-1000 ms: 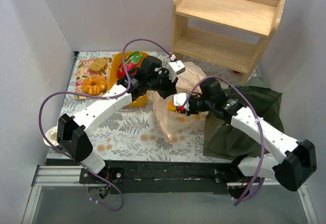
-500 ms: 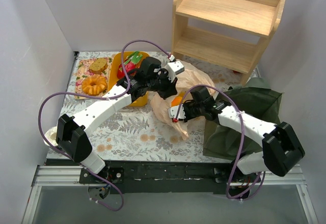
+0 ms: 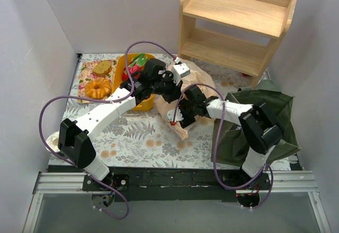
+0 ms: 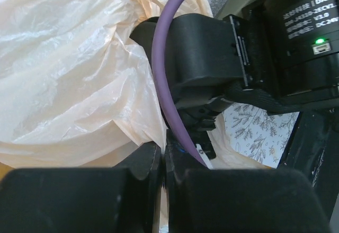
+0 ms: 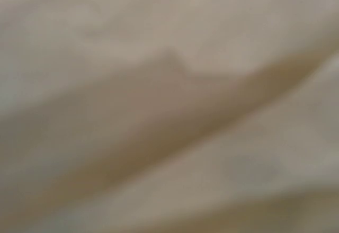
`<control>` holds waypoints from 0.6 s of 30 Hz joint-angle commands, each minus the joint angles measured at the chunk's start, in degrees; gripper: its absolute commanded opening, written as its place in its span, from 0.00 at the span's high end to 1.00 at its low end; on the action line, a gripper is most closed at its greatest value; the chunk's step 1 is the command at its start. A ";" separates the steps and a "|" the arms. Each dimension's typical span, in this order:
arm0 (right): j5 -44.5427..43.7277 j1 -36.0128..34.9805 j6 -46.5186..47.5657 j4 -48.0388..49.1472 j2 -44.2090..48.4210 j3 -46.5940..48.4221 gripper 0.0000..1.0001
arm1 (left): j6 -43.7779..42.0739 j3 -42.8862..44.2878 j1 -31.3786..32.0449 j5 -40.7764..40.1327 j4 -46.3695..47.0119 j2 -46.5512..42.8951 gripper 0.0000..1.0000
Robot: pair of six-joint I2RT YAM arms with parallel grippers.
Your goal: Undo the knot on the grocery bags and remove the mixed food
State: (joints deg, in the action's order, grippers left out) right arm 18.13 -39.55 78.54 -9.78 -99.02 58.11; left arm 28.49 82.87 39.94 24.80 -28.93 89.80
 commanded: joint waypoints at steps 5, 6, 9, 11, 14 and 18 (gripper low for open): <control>-2.22 -0.18 0.22 0.31 -8.02 8.24 0.27 | -2.03 0.63 -0.13 2.10 -1.04 -2.08 1.00; -2.22 -0.18 -0.58 -0.84 -8.03 8.86 0.33 | -2.38 0.36 -0.13 1.84 -1.22 -2.52 1.00; -2.05 -0.35 -4.88 0.19 -4.18 5.46 0.48 | -3.70 -0.69 -0.13 0.52 -1.22 -3.84 1.00; -1.00 -2.02 -7.34 -1.10 2.30 -0.78 0.52 | -4.93 -1.74 -0.13 0.17 -1.57 -4.10 0.97; 4.62 -5.44 -11.91 -6.72 12.49 -6.05 0.54 | -5.81 -2.10 -0.13 0.08 -2.36 -4.37 0.79; 10.51 -8.17 -28.21 -6.85 21.93 -9.76 0.49 | -5.55 -1.05 -0.13 -0.54 -2.45 -4.54 0.21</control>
State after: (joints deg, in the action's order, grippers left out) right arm 20.40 -45.47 66.83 -15.62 -86.17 50.48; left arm 23.64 81.19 39.64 23.73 -30.79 88.90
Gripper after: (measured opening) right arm 0.469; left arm 0.647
